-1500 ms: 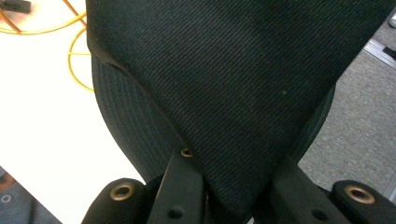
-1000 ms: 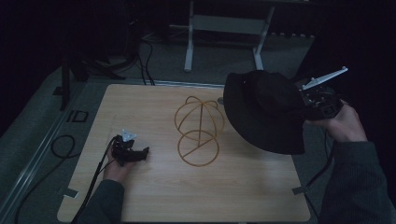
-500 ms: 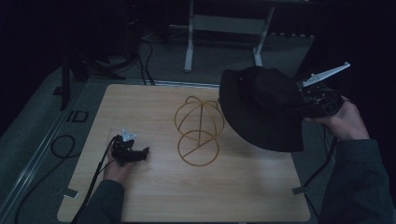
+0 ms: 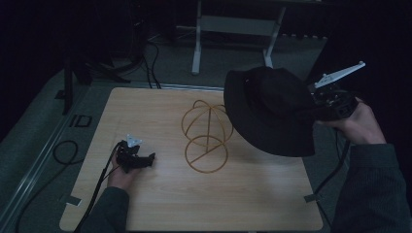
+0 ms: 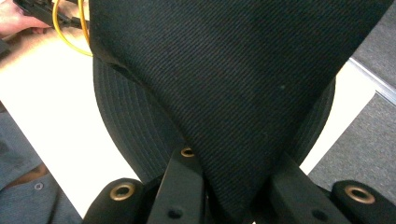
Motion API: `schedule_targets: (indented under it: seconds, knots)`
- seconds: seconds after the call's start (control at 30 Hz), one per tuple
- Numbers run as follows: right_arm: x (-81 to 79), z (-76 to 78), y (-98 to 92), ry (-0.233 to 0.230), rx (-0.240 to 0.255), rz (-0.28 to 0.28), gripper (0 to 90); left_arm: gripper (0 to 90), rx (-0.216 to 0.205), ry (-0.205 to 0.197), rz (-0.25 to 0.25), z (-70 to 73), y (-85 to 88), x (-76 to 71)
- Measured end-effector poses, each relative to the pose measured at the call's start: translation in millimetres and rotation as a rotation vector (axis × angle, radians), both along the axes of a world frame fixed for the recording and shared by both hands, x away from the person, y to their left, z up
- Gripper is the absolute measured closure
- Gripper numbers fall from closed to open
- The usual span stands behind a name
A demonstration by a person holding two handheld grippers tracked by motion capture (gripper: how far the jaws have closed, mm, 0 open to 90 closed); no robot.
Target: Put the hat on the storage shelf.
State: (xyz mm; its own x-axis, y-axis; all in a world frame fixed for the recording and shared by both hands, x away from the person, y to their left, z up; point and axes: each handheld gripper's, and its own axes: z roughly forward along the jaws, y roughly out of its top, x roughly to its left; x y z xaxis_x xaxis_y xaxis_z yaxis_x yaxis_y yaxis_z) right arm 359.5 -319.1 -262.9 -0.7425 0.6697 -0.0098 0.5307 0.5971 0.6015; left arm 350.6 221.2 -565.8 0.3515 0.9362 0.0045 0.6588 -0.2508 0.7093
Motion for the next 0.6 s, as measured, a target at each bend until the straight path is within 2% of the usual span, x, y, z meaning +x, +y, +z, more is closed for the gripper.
schedule_targets:
  seconds: [0.6]
  knots:
    - [0.3, 2.7, 11.5, -0.022, 0.029, 0.038, 86.8, 14.3, -0.001, -0.001, 0.001, 0.0, -0.1, 0.0]
